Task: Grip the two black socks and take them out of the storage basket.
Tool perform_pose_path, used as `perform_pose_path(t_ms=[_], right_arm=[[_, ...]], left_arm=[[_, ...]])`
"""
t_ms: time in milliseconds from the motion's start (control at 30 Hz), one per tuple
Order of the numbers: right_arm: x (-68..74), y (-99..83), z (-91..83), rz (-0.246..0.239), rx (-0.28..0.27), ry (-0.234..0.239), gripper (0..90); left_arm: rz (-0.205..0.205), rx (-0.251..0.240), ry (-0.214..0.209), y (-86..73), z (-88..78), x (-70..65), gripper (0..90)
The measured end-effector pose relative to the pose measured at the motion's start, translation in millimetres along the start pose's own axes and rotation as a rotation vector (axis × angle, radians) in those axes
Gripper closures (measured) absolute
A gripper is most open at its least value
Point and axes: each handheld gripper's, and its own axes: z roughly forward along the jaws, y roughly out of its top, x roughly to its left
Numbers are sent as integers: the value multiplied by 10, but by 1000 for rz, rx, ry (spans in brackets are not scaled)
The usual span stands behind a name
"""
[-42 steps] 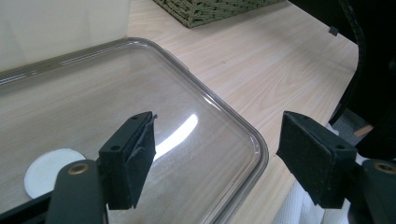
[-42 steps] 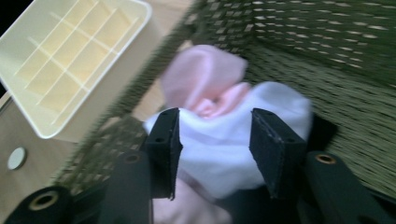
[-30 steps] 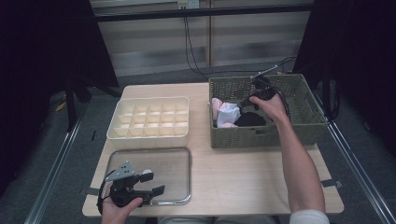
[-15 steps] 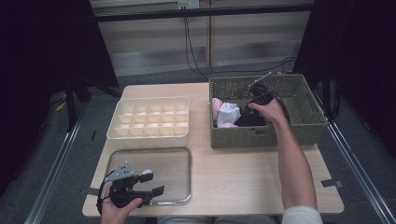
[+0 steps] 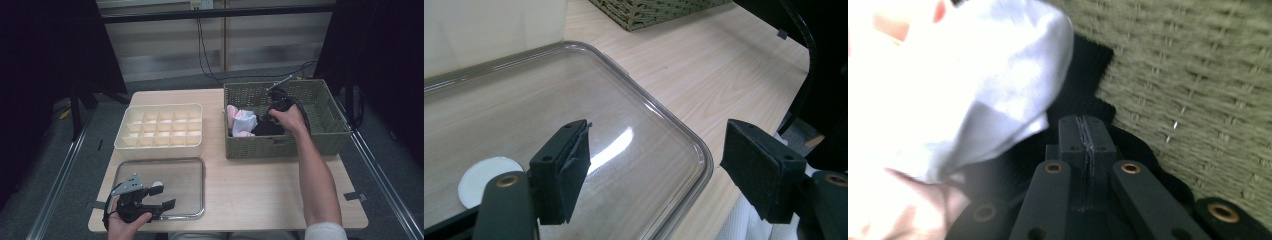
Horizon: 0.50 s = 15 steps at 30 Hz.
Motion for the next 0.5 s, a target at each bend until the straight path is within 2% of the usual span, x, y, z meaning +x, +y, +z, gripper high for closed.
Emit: perform_pose_path(t_ms=[33,200,300,333,367,500], right_arm=[[0,0,0,0,0,0,888],[-2,-6,-166,11,-107,73,889],[13,-26,-293,3,-166,100,890],[13,-26,-293,3,-166,100,890],[18,-41,-373,5,-208,118,889],[42,-74,-529,-5,-285,163,890]], left_arm=[[-2,1,-1,0,3,1,270],[-2,3,-2,2,5,0,269],[4,8,-4,4,13,0,267],[4,8,-4,4,13,0,266],[3,8,0,7,17,-7,265],[16,5,-4,7,23,-6,252]])
